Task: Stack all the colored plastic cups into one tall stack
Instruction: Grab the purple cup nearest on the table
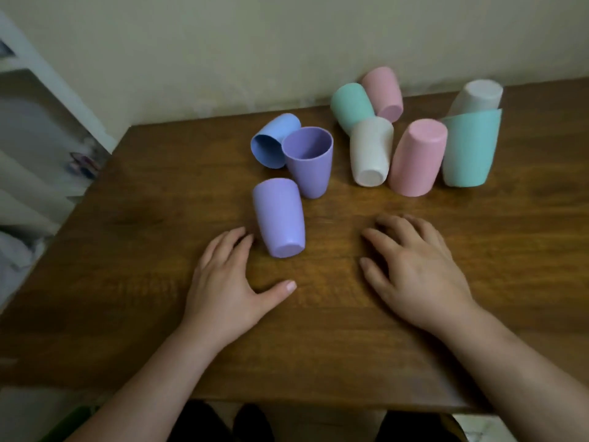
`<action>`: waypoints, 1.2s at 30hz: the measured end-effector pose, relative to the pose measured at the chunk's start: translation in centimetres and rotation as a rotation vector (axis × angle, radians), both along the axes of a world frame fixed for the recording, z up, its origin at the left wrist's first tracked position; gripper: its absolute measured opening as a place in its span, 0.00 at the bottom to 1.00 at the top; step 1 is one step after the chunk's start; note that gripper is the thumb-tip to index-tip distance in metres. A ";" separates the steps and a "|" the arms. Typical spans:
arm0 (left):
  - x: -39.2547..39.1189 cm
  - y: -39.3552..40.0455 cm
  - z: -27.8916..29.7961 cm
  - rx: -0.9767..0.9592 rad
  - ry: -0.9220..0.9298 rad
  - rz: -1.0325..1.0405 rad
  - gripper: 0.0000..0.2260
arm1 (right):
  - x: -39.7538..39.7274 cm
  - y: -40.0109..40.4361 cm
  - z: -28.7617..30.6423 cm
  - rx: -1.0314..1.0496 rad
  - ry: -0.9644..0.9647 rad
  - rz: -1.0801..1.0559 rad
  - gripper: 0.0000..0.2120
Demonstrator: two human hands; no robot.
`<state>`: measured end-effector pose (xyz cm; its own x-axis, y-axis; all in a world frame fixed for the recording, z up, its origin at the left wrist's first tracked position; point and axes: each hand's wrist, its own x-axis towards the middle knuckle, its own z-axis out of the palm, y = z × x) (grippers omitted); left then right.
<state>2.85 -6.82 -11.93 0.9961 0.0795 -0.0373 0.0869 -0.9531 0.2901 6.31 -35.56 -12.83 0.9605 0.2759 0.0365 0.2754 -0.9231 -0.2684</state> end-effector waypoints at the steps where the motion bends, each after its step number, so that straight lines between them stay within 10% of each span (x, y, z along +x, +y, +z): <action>1: -0.2 0.1 0.0 0.001 -0.008 -0.012 0.52 | -0.1 0.2 0.1 -0.013 0.016 -0.009 0.27; 9: -2.7 0.9 -1.2 -0.034 -0.166 -0.149 0.27 | -2.5 1.8 0.8 -0.035 -0.054 -0.085 0.21; 22: -5.9 4.1 2.4 -0.067 -0.013 -0.161 0.17 | -7.1 4.6 -0.6 -0.115 -0.121 -0.239 0.26; 27: -1.2 1.9 5.6 -0.299 -0.056 0.015 0.23 | -6.0 4.2 1.1 -0.176 -0.146 -0.185 0.21; 31: 3.2 -1.9 5.5 -0.633 0.099 0.066 0.49 | -4.8 4.0 0.1 -0.070 -0.130 -0.211 0.22; 36: 5.7 -5.1 3.5 -0.391 0.022 0.032 0.51 | -4.2 3.4 0.0 -0.046 -0.152 -0.205 0.25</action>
